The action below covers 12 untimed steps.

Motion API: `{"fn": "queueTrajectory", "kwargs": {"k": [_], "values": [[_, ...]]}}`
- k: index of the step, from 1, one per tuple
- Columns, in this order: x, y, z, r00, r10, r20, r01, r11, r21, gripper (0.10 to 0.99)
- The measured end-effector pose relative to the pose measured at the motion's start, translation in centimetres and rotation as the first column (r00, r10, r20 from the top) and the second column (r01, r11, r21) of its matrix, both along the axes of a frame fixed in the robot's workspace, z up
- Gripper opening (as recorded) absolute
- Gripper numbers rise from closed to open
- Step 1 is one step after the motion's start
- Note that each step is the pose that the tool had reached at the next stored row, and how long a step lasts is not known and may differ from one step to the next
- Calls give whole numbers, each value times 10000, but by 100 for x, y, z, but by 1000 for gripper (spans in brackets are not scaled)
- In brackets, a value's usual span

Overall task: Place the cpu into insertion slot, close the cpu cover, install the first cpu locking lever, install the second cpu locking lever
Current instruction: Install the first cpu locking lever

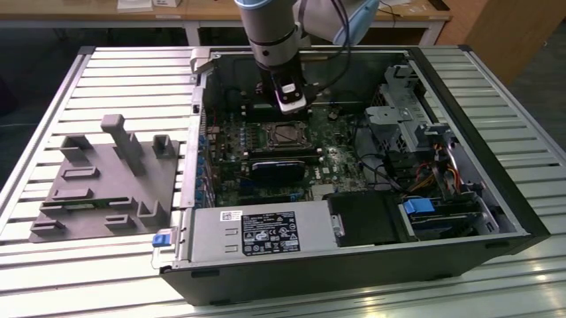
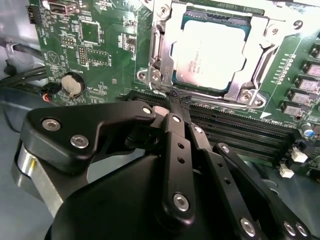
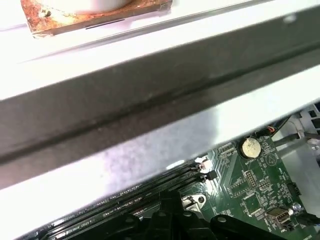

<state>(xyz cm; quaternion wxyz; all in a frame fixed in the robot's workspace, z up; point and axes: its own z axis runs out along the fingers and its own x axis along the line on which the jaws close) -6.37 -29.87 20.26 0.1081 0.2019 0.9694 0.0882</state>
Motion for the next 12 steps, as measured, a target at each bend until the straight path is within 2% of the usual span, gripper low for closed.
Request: {"fn": "queueTrajectory", "kwargs": {"k": [4,10,11,12], "values": [[0,0,44,10000,1,0,-1,10000,0,102],[1,0,45,10000,2,-10,-2,10000,1,102],[4,0,45,10000,2,-94,-2,10000,-4,102],[8,0,43,9997,2,-238,-2,10000,-5,102]]}}
